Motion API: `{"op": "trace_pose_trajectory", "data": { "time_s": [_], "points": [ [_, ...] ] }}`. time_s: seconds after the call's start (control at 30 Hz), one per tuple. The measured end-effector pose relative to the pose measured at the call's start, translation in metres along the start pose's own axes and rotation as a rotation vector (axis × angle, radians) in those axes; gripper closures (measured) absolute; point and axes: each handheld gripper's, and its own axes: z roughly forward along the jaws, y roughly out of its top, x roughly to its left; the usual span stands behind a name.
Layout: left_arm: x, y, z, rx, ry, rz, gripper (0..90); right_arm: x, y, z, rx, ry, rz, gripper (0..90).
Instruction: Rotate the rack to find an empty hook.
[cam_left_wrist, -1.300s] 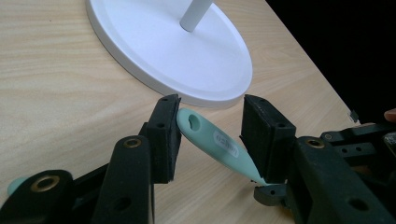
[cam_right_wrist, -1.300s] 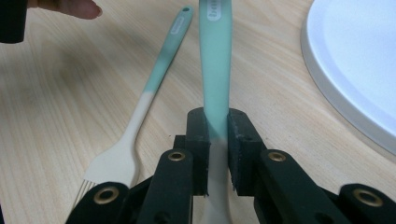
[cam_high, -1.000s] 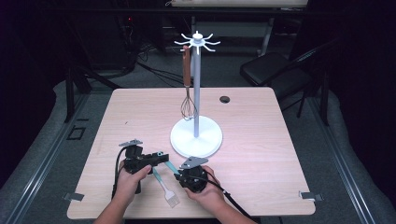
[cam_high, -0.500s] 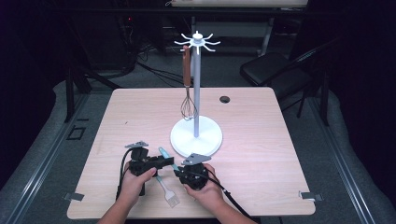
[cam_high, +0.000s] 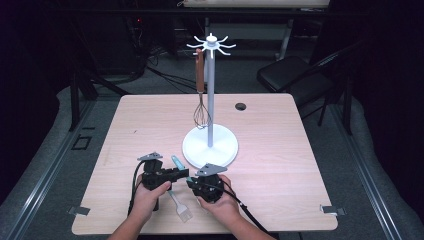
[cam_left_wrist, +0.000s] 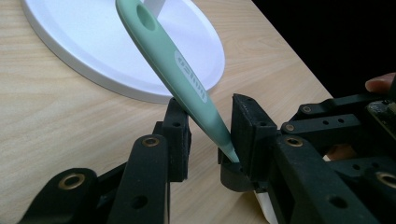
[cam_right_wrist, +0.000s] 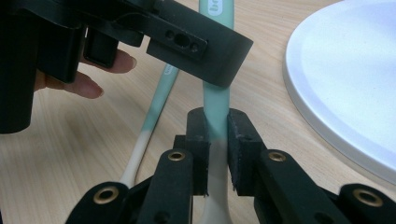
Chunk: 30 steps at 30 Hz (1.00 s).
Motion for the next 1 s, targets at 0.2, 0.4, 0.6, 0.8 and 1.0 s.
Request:
{"op": "trace_pose_trajectory", "data": {
  "time_s": [0.2,0.4,0.6,0.8,1.0],
  "points": [
    [-0.003,0.002,0.000,-0.007,-0.003,0.022,70.7,-0.001,0.000,-0.007,-0.020,0.017,-0.003,70.3],
    [-0.004,0.003,0.001,-0.011,-0.017,0.022,72.0,-0.010,-0.011,-0.035,-0.028,-0.005,-0.050,69.0],
    [-0.015,0.009,0.000,-0.023,-0.049,0.047,75.4,-0.029,-0.023,-0.062,-0.048,-0.062,-0.039,69.0],
    [-0.035,0.015,-0.002,-0.028,-0.092,0.104,79.5,-0.059,-0.028,-0.086,-0.070,-0.103,0.011,68.2],
    [-0.054,0.018,-0.004,-0.018,-0.130,0.169,82.5,-0.078,-0.036,-0.100,-0.053,-0.141,0.041,67.8]
  ]
}}
